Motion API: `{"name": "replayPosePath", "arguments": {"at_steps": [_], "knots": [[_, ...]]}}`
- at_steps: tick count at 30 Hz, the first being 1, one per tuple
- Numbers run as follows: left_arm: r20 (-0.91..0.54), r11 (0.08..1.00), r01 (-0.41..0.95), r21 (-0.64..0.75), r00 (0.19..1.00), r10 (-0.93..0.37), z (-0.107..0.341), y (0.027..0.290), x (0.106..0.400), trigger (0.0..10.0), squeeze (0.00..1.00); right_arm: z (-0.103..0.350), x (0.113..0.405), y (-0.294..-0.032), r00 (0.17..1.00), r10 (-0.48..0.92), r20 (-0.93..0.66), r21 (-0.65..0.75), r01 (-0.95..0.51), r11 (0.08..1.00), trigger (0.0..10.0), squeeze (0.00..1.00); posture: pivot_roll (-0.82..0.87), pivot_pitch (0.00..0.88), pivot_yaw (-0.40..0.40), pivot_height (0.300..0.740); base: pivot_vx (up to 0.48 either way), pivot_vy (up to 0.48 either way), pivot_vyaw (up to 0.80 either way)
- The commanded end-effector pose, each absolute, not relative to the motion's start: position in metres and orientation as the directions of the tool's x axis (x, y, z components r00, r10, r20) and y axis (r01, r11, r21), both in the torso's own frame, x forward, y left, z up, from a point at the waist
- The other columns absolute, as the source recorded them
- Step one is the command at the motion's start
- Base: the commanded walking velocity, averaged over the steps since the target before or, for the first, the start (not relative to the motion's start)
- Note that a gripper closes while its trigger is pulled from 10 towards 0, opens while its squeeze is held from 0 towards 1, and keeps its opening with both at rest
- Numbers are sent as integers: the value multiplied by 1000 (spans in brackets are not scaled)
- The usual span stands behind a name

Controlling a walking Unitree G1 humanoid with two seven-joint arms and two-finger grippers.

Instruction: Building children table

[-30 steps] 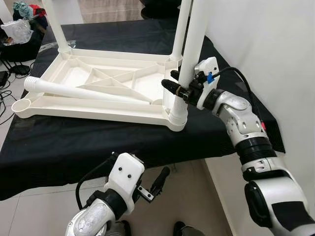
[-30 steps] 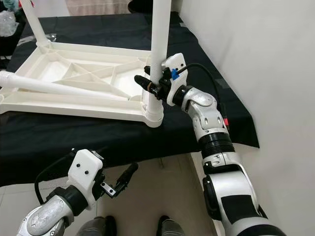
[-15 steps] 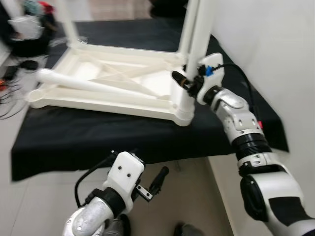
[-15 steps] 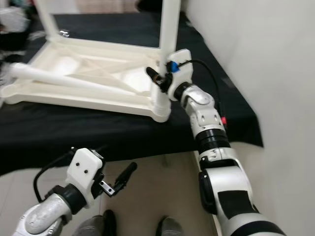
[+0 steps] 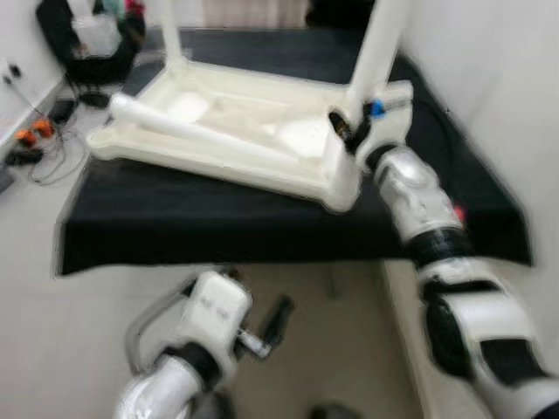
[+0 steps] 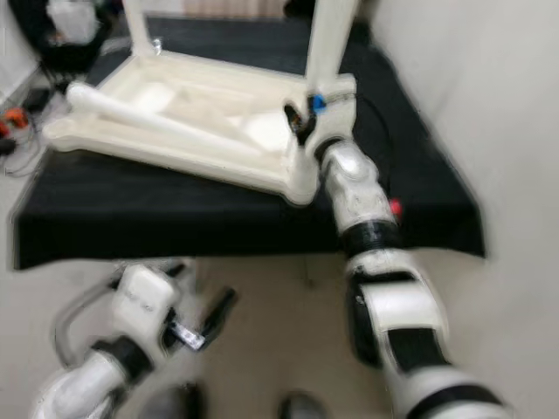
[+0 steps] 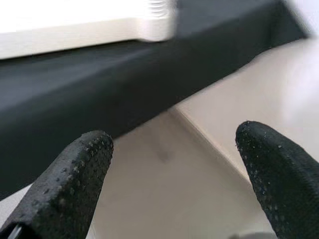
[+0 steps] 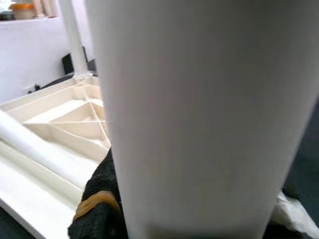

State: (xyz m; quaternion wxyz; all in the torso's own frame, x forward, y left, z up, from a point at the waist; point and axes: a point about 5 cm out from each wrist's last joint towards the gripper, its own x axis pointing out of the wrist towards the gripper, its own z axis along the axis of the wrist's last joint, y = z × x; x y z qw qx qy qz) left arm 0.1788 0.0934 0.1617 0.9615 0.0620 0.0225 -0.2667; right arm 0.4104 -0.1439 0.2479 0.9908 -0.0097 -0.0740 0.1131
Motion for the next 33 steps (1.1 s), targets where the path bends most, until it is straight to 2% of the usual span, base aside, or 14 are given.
{"name": "replayPosePath", "arguments": {"at_steps": [1,9,22,33], "knots": [[-89,852,513,109,858,-506,160,95,178,10000,0,204,408,-144,978,205,-30,8,-205,979,10000,0,65,203,-42,740,0,0,0],[-75,853,509,113,861,-504,163,93,180,10000,0,213,412,-139,994,112,-6,70,-111,991,10000,0,61,208,-43,740,0,0,0],[-60,857,501,119,866,-497,166,94,183,10000,0,226,415,-121,1000,13,24,92,-15,996,10000,0,60,213,-47,740,0,0,0],[-59,860,495,122,869,-492,166,94,184,10000,0,233,414,-118,993,-94,65,-17,95,995,10000,0,57,214,-51,740,0,0,0]]}}
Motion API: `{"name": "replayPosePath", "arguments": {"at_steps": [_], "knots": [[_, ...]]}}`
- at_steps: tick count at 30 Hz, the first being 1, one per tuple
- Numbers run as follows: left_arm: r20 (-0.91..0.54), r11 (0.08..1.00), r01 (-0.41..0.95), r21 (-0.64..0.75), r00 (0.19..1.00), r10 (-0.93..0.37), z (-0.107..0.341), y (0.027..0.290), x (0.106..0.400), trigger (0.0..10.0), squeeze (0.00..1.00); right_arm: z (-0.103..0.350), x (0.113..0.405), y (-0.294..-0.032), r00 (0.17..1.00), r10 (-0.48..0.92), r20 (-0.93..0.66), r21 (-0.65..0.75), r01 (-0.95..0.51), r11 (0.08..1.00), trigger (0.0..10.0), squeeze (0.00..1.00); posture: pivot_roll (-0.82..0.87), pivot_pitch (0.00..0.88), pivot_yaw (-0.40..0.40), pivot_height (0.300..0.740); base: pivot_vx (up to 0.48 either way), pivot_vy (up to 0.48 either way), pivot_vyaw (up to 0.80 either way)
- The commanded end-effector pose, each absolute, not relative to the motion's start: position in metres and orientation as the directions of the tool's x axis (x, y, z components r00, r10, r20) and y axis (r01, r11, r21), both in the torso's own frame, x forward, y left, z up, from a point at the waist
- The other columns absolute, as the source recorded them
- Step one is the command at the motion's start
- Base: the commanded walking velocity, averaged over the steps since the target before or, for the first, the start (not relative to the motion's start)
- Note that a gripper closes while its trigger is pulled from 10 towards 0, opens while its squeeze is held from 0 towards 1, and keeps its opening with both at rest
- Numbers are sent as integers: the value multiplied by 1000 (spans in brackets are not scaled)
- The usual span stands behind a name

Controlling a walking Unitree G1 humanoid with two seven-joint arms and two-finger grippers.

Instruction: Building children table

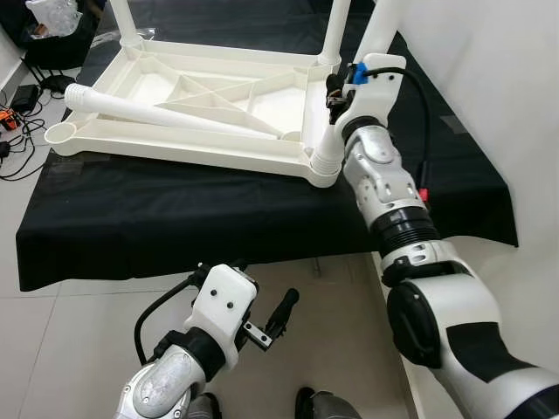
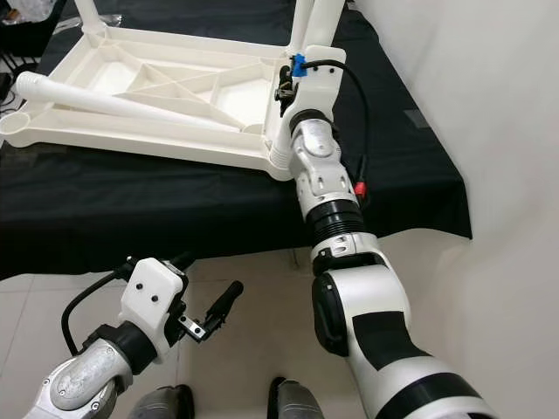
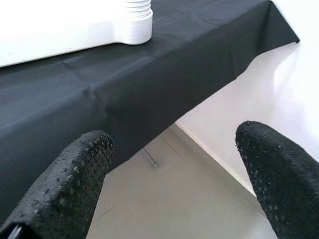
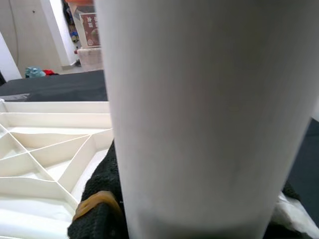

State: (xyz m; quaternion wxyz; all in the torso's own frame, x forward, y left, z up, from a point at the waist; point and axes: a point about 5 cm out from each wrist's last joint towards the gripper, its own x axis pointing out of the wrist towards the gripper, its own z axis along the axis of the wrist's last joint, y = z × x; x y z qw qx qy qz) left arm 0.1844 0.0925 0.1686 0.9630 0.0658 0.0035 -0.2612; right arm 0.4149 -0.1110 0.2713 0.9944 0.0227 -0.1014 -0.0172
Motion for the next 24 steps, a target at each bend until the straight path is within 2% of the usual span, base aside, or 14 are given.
{"name": "replayPosePath", "arguments": {"at_steps": [1,4,8,13,17,24], "knots": [[-60,860,494,123,869,-491,165,94,184,10000,0,234,413,-117,991,-111,74,-36,114,993,10000,0,57,214,-51,740,0,0,0],[-60,861,493,124,870,-489,165,95,185,10000,0,234,412,-118,981,-172,87,-87,180,980,10000,0,57,214,-51,740,0,0,0],[-59,862,491,126,871,-488,165,95,185,10000,0,232,411,-115,981,-179,72,-67,184,981,10000,0,57,214,-51,740,0,0,0],[-59,862,492,127,871,-488,165,95,185,10000,0,221,407,-122,936,-352,-23,23,352,936,10000,0,55,204,-51,740,0,0,0],[-58,861,492,128,871,-489,165,95,185,10000,0,217,404,-121,899,-434,-61,47,437,898,10000,0,56,202,-53,740,0,0,0],[-55,862,490,130,872,-487,165,95,186,10000,0,216,400,-119,858,-508,-71,44,512,858,10000,0,57,198,-58,740,0,0,0]]}}
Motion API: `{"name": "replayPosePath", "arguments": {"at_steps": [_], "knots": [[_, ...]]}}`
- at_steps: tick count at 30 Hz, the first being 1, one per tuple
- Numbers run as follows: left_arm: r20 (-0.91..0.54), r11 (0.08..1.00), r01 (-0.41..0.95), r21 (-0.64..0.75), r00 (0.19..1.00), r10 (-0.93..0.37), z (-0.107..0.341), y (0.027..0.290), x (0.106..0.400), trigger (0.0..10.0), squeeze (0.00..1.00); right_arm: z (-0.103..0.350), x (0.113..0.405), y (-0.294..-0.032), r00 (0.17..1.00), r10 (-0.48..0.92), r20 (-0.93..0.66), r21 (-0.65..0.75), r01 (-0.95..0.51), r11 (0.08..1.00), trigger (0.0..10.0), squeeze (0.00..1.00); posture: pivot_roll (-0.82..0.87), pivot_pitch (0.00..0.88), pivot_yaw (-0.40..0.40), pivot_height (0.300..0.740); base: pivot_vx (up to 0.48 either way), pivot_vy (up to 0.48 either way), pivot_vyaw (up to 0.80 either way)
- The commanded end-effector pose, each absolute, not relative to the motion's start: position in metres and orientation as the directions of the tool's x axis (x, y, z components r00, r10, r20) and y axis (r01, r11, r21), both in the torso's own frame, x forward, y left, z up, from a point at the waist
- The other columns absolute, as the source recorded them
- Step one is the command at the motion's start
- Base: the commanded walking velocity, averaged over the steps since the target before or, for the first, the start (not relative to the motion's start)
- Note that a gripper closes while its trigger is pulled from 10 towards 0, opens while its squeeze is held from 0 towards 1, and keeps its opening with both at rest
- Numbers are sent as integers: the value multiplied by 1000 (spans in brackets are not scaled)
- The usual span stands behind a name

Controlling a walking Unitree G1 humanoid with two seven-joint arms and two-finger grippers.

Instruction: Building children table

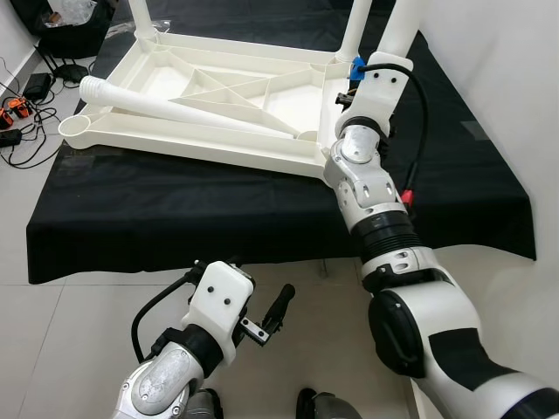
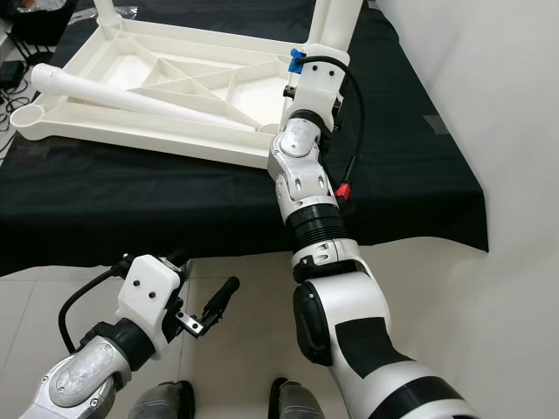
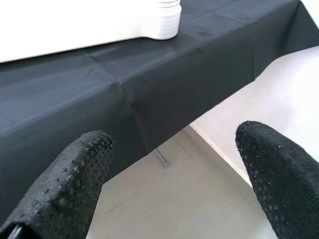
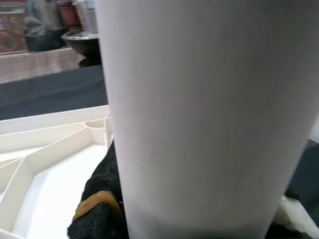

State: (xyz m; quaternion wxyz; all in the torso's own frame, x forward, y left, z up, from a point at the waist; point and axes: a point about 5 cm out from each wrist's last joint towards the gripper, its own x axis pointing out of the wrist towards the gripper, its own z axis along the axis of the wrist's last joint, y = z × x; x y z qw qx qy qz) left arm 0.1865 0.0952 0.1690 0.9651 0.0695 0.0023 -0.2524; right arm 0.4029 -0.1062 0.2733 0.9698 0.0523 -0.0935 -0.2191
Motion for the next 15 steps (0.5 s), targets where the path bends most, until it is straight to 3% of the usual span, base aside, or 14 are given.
{"name": "replayPosePath", "arguments": {"at_steps": [1,6,15], "knots": [[-54,863,488,131,873,-485,166,95,186,10000,0,220,399,-118,839,-543,-42,33,544,838,10000,0,56,199,-58,740,0,0,0],[-52,864,485,133,874,-483,166,96,187,10000,0,224,396,-118,807,-590,-7,18,590,807,10000,0,56,199,-63,740,0,0,0],[-41,869,475,137,879,-474,168,96,190,10000,0,218,390,-115,663,-748,-34,40,748,662,10000,0,77,210,-58,740,0,0,0]]}}
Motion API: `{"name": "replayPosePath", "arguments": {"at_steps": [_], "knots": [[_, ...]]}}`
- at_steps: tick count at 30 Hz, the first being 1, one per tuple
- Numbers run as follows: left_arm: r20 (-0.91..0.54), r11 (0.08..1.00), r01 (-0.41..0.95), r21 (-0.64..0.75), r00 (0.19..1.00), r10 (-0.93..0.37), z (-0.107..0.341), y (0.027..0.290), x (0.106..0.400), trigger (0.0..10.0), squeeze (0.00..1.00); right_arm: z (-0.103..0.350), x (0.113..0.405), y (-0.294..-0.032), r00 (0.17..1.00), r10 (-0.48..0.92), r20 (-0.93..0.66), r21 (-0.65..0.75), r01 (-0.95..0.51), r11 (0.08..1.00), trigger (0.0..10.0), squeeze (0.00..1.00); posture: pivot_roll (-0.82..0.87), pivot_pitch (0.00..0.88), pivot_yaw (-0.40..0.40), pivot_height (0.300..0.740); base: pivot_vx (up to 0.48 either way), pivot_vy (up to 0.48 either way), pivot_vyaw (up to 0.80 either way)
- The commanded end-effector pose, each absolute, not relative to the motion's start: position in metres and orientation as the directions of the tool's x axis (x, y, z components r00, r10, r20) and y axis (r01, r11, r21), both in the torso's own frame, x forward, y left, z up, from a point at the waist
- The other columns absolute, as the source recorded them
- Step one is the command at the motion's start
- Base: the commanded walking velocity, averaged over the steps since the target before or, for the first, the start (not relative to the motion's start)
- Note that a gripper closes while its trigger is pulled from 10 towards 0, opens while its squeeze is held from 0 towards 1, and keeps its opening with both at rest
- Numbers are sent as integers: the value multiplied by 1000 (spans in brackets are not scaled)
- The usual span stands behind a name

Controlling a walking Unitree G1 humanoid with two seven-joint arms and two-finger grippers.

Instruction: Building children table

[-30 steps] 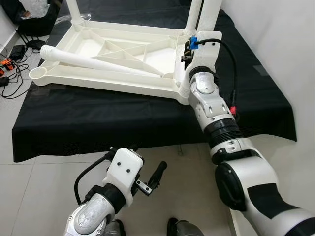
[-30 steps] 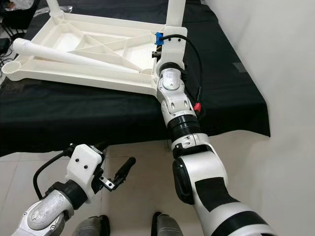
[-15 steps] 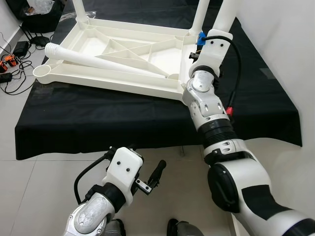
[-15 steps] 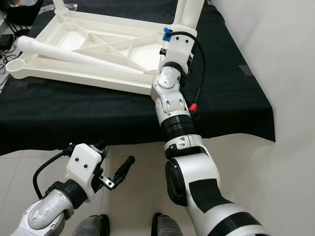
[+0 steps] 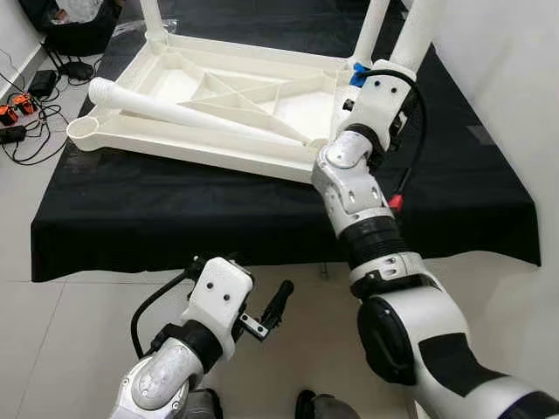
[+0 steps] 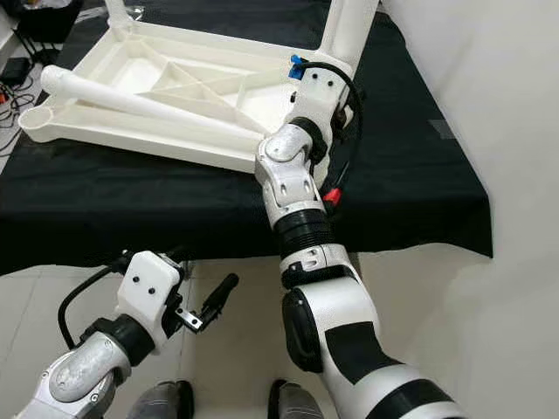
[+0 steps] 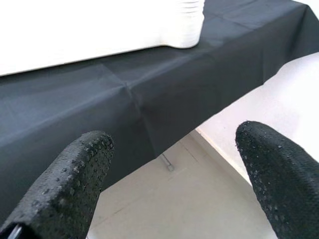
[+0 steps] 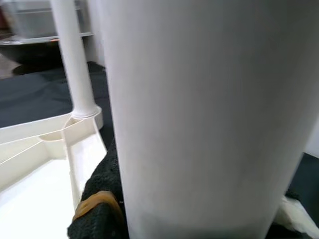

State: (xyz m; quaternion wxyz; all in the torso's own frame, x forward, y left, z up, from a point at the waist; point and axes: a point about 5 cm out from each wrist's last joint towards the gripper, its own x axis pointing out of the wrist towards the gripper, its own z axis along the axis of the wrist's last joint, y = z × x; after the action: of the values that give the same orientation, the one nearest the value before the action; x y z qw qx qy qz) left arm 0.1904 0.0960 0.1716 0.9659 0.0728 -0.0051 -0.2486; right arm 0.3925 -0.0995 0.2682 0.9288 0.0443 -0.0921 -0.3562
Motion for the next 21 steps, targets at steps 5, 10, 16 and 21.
{"name": "replayPosePath", "arguments": {"at_steps": [5,10,16,21], "knots": [[-35,871,471,141,881,-471,171,96,191,10000,0,218,391,-116,616,-787,-28,15,788,616,10000,0,95,216,-64,740,0,0,0],[-33,873,466,147,884,-466,172,98,191,10000,0,217,389,-116,549,-834,-60,-9,835,550,10000,0,106,228,-70,740,0,0,0],[-30,876,461,144,886,-462,174,97,190,10000,0,222,390,-118,501,-859,-103,-12,863,504,10000,0,106,239,-77,740,0,0,0],[-28,877,462,130,886,-463,175,95,191,10000,0,223,391,-115,517,-847,-126,38,855,516,10000,0,103,241,-75,740,0,0,0]]}}
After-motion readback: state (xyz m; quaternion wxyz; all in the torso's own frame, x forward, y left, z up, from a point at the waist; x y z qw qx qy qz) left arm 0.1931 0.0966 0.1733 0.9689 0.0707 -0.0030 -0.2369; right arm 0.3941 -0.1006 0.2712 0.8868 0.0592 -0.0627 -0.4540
